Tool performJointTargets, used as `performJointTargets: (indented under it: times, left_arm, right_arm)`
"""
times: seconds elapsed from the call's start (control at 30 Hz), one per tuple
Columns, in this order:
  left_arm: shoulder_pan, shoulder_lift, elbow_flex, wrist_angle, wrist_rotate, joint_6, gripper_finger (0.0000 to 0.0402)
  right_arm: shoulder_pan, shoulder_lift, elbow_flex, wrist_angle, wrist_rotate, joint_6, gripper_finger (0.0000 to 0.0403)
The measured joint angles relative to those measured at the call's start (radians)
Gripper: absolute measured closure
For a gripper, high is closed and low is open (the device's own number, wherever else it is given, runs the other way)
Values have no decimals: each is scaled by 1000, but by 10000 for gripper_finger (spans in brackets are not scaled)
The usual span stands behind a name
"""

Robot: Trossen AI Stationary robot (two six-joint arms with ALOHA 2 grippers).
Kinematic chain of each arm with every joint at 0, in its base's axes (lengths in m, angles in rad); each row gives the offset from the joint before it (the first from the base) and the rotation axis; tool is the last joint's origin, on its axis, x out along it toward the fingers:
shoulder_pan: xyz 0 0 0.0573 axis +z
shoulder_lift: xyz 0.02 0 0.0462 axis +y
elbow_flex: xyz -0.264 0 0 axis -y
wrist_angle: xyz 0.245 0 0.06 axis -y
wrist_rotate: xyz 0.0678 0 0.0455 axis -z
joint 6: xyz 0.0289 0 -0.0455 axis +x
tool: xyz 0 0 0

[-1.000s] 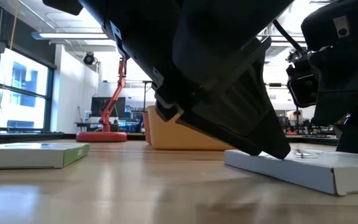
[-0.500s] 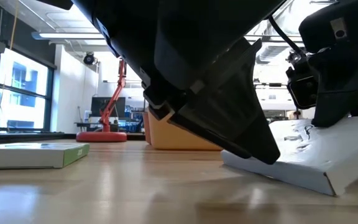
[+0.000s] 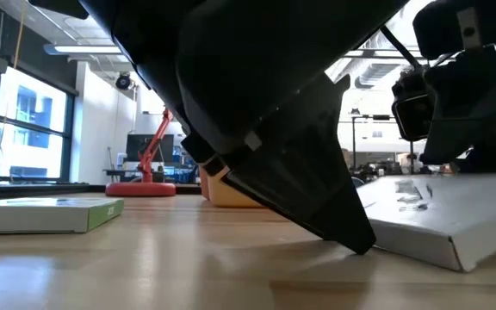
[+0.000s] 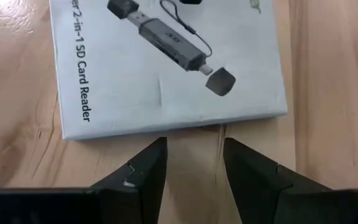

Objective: Pick and place items into bin
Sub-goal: Put the right card reader box into the yellow bin

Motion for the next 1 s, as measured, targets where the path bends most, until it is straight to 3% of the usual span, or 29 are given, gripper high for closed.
performJointTargets:
  times: [0.57,1.0]
  left_arm:
    - [1,0,0,13,-21,0,252]
    - [19,0,0,42,-21,9,252]
  right_arm:
    - [0,0,0,28,22,-40,300]
    - [0,-1,1,49,16,-42,319]
